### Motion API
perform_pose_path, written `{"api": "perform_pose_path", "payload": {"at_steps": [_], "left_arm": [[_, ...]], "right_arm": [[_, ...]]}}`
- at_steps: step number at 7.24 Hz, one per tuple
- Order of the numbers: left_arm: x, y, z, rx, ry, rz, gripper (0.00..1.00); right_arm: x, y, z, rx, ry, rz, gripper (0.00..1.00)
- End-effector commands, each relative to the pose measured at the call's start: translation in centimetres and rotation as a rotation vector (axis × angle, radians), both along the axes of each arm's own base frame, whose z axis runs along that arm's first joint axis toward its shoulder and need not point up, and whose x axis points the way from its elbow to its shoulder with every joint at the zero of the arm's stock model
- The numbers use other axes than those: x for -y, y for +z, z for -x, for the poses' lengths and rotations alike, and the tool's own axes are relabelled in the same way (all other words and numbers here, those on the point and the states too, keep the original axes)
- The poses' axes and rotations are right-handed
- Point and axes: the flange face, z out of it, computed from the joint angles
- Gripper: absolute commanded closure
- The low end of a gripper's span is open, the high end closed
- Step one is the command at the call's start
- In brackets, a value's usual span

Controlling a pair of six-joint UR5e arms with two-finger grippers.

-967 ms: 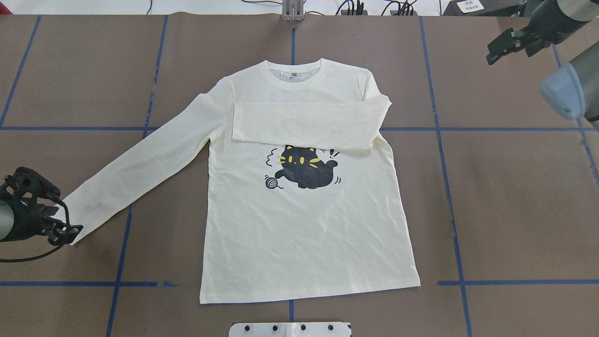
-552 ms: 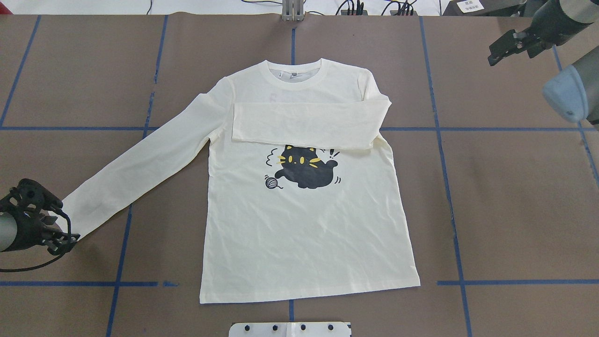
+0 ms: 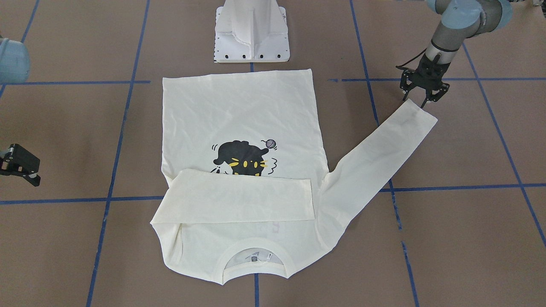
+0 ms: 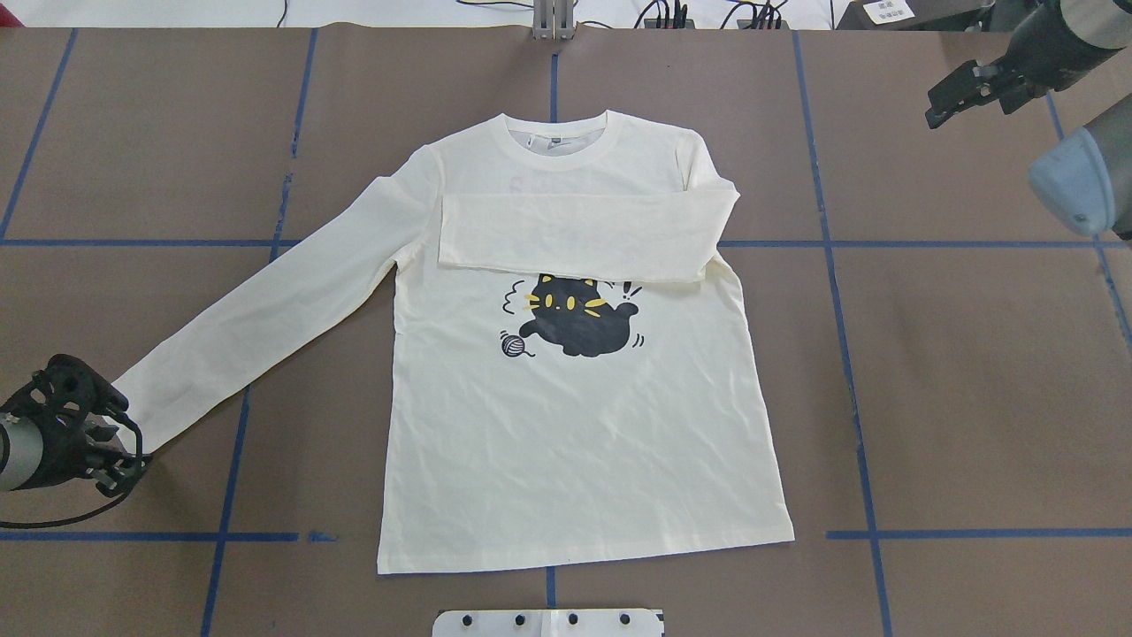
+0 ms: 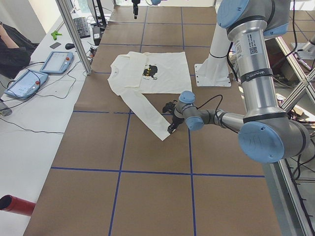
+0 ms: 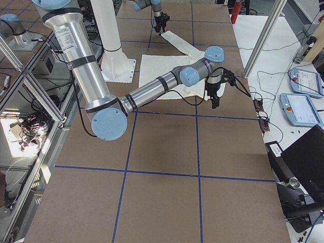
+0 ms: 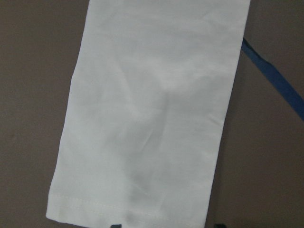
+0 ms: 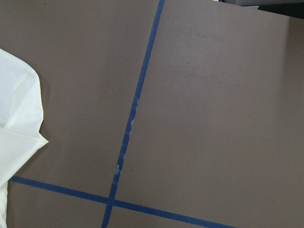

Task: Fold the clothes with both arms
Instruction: 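Lower the left gripper onto the cuff of the sleeve nearest it and grasp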

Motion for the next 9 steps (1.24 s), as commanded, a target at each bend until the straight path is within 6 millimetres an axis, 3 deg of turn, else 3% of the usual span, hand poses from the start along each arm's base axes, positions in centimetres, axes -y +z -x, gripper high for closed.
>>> {"api": "perform_pose_path", "payload": {"at_steps": [1,2,6,8,9], "left_arm": [[0.0,0.0,0.0,0.002,-0.001,-0.002,0.85],[0.0,0.0,0.0,0.001,-0.002,-0.003,1.00],[1.1,-1.9,0.0,-0.024,-0.031,-0.044,1.00],[3.9,-4.9,1.3,-0.080,-0.105,-0.074,1.00],[4.4,-4.3,1.1,-0.069,-0.112,-0.070,1.00]], "right_arm": [[0.0,0.1,0.0,0.000,0.000,0.001,0.00],[0.0,0.1,0.0,0.000,0.000,0.001,0.00],[0.0,0.1,0.1,0.000,-0.001,0.001,0.00],[0.0,0.1,0.0,0.000,0.000,0.001,0.00],[-0.1,0.2,0.1,-0.001,0.000,0.003,0.00]]}}
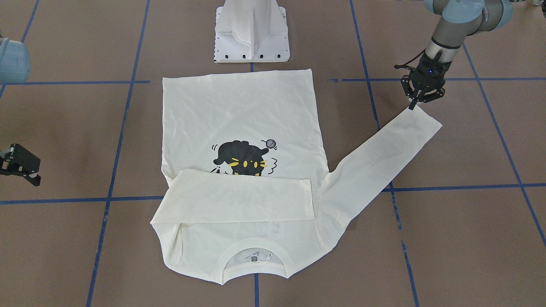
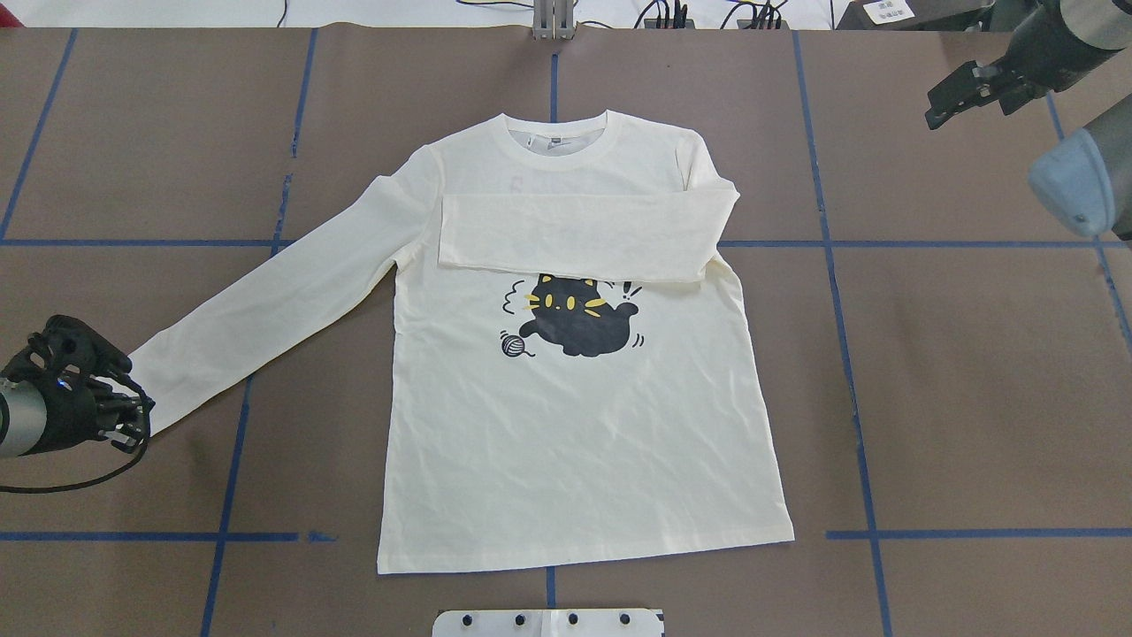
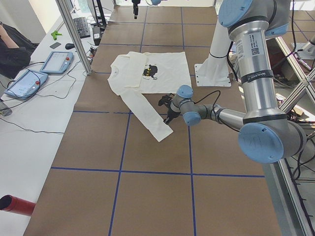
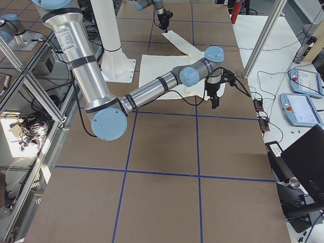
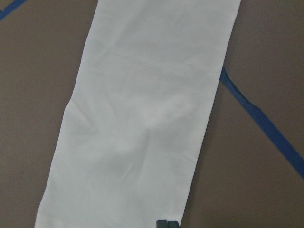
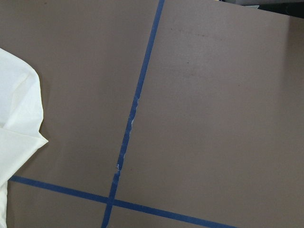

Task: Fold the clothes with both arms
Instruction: 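Lower the left gripper onto the cuff of the sleeve nearest it and grasp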

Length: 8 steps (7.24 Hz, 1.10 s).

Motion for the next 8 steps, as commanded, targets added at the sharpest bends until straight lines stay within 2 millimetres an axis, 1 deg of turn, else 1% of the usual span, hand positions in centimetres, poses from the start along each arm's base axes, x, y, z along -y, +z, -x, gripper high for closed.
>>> {"api": "perform_pose_path", "payload": {"at_steps": [1,2,3,4,6,8], "left_arm": [[1.3,1.6,0.1,0.024,-0.028,0.012,0.36],[1.5,3.9,-0.3,0.053,-0.026,0.029,0.14],[1.6,4.6,-0.4,0.061,-0.024,0.038,0.14],[1.4,4.9,-0.2,0.066,-0.024,0.041,0.14],[1.1,4.7,0.2,0.061,-0.024,0.041,0.15],[1.0,4.7,0.3,0.062,-0.021,0.038,0.15]], "right_arm": [[0.0,0.1,-0.1,0.000,0.002,0.002,0.00],[-0.1,0.2,0.0,-0.001,0.000,0.003,0.00],[-0.1,0.2,0.0,-0.001,0.000,0.003,0.00],[-0.3,0.3,-0.1,-0.001,0.000,0.005,0.00],[-0.9,0.3,-0.3,0.000,0.000,0.000,0.00],[-1.6,0.8,-0.6,-0.001,0.000,0.003,0.00]]}}
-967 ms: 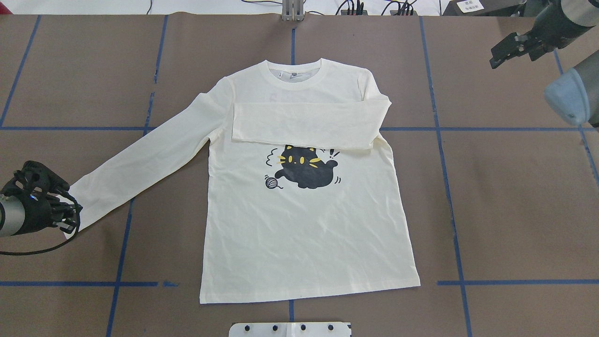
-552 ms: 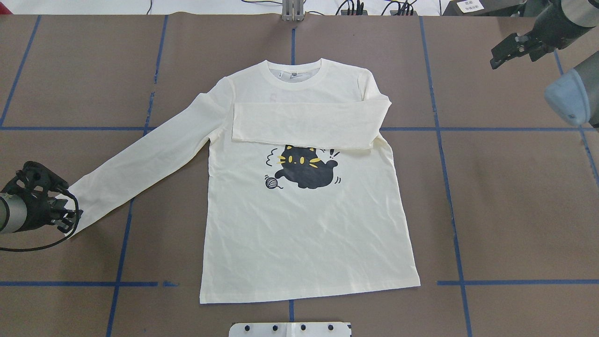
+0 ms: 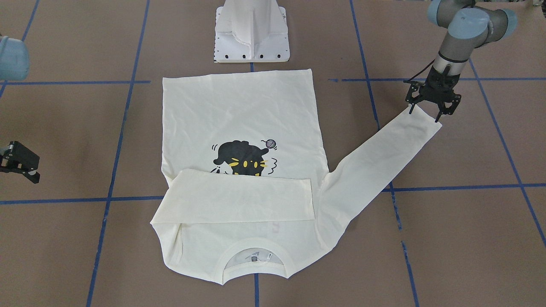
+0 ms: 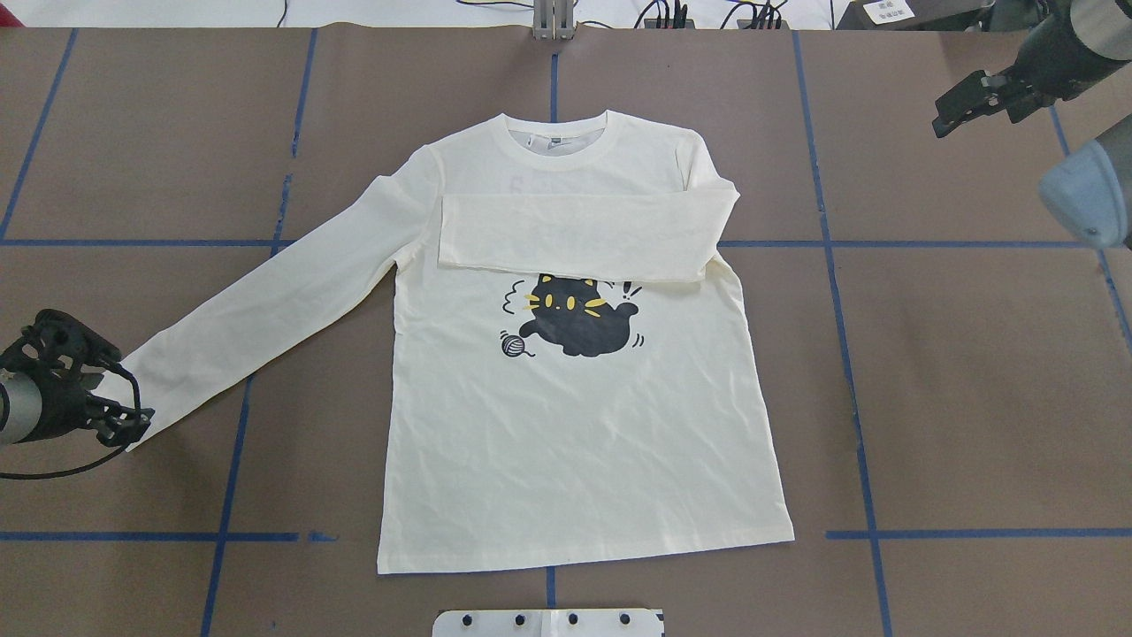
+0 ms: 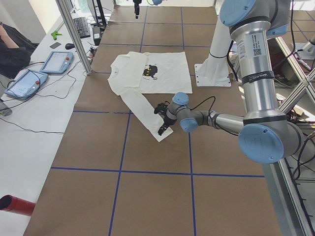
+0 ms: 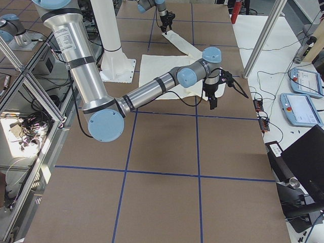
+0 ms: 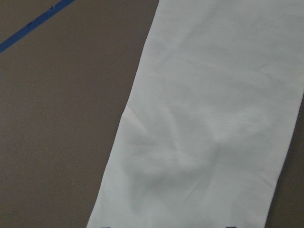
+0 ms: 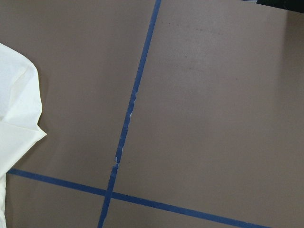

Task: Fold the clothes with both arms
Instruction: 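Lower the left gripper onto the cuff of the sleeve nearest it and grasp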

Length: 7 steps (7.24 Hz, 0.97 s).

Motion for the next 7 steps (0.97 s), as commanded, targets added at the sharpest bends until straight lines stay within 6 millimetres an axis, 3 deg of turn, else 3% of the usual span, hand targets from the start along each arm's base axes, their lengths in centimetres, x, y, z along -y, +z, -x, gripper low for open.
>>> {"api": "perform_pose_path", "payload": {"at_steps": [1,3,7], "left_arm": [[-0.3,0.1,0.2,-0.007,0.018,-0.023,0.15],[-1.3,0.9,1.1,-0.026,0.028,-0.034,0.15],[-2.5,1.1,-0.1,-0.046,0.072,-0.037,0.14]], "right_arm": [[-0.4,0.4,-0.2,-0.003,0.001,0.003,0.00],[-0.4,0.4,-0.2,-0.003,0.001,0.003,0.00],[-0.3,0.5,-0.1,-0.004,0.000,0.005,0.00]]}}
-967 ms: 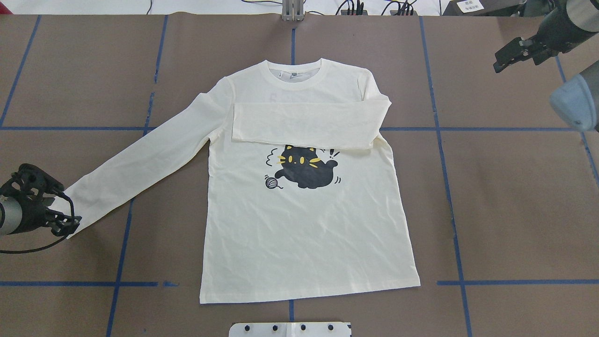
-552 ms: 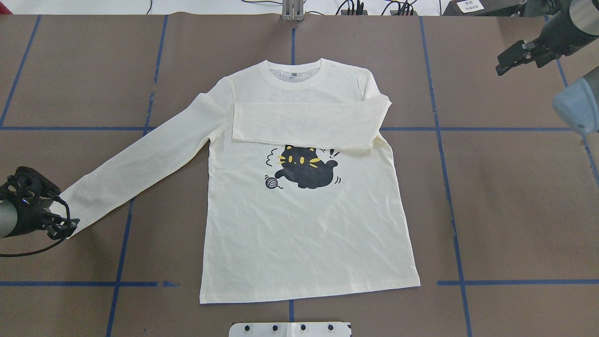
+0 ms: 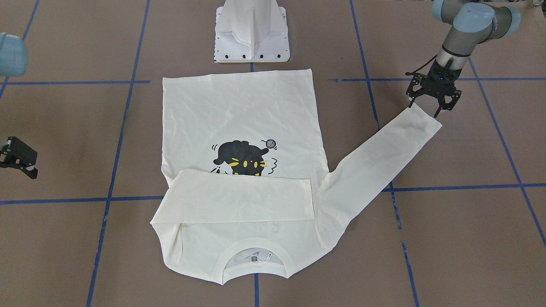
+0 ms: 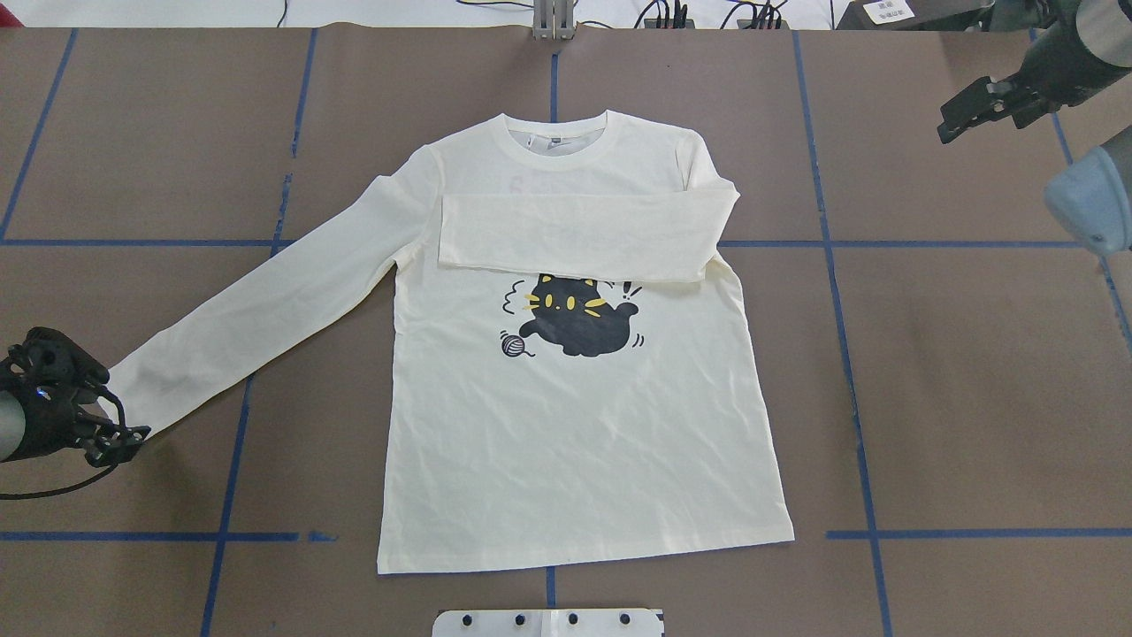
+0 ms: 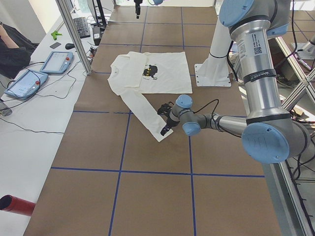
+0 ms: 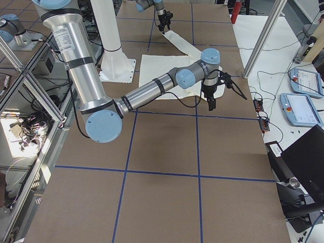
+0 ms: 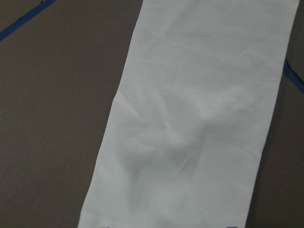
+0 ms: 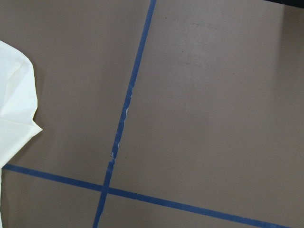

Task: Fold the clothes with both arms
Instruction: 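Lower the left gripper onto the cuff of the sleeve nearest it and grasp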

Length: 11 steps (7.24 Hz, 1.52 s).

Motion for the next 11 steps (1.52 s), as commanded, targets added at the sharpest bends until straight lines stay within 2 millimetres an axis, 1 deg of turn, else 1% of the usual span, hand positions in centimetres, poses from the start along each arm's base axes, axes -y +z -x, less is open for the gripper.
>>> {"api": "perform_pose_path", "payload": {"at_steps": [1,2,3,4,5,7,9,10,11], "left_arm": [[-0.6,0.6,-0.6,0.000,0.023,0.002,0.14],[-0.6,0.6,-0.6,-0.002,0.023,0.000,0.18],[-0.7,0.6,-0.6,-0.003,0.024,0.001,0.36],[-0.6,0.5,-0.6,-0.006,0.021,0.001,0.84],[-0.6,0.2,-0.6,-0.021,0.022,-0.010,1.00],[-0.6,0.1,-0.6,-0.027,0.021,-0.015,1.00],[-0.6,-0.9,-0.5,-0.045,0.018,-0.023,1.00],[-0.9,-2.8,-0.5,-0.089,0.039,-0.016,1.00],[-0.8,-6.0,-0.3,-0.152,0.050,-0.027,1.00]], "right_arm": [[0.0,0.0,0.0,0.000,0.000,-0.001,0.00],[0.0,0.0,0.0,0.001,0.001,0.000,0.00],[0.0,0.0,0.0,0.000,0.000,-0.001,0.00],[0.0,0.0,0.0,0.000,0.000,-0.001,0.00],[0.0,-0.1,0.0,0.001,0.001,-0.001,0.00],[0.0,-0.1,0.0,0.001,0.001,-0.001,0.00],[0.0,-0.1,0.0,0.001,0.001,-0.001,0.00],[0.0,-0.1,0.0,0.001,0.001,-0.001,0.00],[0.0,0.0,0.1,0.001,-0.001,0.000,0.00]]}}
